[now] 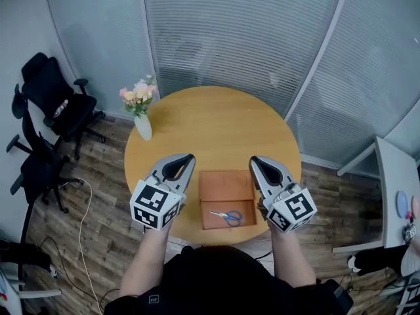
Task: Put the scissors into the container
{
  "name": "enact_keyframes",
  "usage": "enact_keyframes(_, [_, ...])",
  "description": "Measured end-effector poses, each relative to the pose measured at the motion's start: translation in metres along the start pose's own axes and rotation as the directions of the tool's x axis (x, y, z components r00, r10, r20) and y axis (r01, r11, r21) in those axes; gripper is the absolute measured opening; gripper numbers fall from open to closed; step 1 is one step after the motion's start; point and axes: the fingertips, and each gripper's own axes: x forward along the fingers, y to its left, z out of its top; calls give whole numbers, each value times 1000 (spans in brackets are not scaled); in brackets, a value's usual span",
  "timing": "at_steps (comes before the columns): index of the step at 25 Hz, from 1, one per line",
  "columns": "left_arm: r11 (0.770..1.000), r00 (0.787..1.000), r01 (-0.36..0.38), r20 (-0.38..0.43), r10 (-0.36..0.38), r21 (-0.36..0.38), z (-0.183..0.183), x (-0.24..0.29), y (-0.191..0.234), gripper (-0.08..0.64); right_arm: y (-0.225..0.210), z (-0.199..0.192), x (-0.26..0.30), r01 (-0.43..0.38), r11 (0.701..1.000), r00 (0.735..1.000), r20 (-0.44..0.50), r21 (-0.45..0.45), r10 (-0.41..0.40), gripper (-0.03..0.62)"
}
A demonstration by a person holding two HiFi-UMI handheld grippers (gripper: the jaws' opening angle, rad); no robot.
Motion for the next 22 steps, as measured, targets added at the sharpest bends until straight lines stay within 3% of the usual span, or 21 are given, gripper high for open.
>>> enact_keyframes(6, [1000,1000,-13,3,13,20,3,-4,-5,17,2,-2,-1,-6,1000,1000,-7,-4,6,35])
enact_keyframes(22, [1000,1000,-20,6,20,-19,-4,-11,-5,17,22,-13,-2,-42,999,998,-40,-1,42,35])
